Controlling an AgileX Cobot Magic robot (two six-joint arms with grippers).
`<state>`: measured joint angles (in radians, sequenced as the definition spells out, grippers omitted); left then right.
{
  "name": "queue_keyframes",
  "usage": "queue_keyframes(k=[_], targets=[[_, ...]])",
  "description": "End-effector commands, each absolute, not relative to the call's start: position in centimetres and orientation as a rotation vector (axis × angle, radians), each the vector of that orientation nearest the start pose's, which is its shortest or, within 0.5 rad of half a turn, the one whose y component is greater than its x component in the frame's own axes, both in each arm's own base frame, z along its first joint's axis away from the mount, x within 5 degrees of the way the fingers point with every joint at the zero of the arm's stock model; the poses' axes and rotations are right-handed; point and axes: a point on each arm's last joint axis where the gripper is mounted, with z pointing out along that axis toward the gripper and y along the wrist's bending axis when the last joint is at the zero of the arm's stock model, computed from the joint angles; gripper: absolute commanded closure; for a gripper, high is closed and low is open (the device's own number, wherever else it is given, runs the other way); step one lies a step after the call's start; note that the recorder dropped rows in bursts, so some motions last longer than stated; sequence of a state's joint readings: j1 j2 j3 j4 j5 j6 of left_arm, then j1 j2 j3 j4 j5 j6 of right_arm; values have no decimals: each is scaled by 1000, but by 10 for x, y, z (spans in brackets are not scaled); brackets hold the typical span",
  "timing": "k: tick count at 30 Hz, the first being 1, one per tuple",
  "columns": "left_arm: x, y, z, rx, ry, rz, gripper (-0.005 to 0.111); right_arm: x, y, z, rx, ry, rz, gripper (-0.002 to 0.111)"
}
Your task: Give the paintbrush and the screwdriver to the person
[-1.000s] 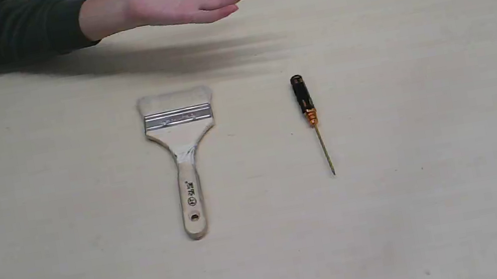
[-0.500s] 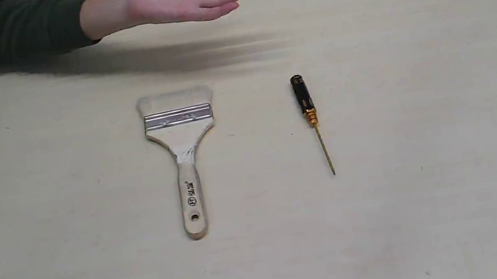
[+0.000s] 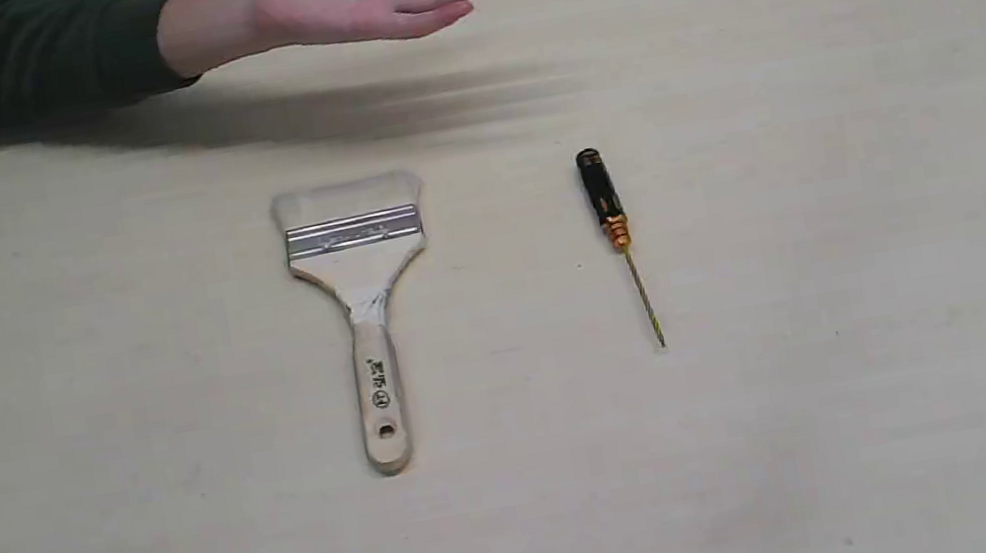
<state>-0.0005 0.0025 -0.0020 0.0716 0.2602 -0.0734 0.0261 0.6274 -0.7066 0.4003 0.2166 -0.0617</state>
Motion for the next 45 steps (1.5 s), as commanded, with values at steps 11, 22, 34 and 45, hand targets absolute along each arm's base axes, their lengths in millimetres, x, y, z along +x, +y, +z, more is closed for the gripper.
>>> queue_keyframes(k=[11, 22, 34, 45], targets=[[55, 1, 191, -14, 1733, 3, 107, 259, 37, 348, -64, 2086, 466, 104], [55, 1, 191, -14, 1733, 3, 107, 331, 87, 288, -291, 2344, 574, 104], [55, 1, 191, -13, 1731, 5, 107, 355, 97, 243, -344, 2441, 554, 104], [55, 1, 191, -13, 1731, 5, 107, 365, 100, 201, -363, 2560, 543, 88]])
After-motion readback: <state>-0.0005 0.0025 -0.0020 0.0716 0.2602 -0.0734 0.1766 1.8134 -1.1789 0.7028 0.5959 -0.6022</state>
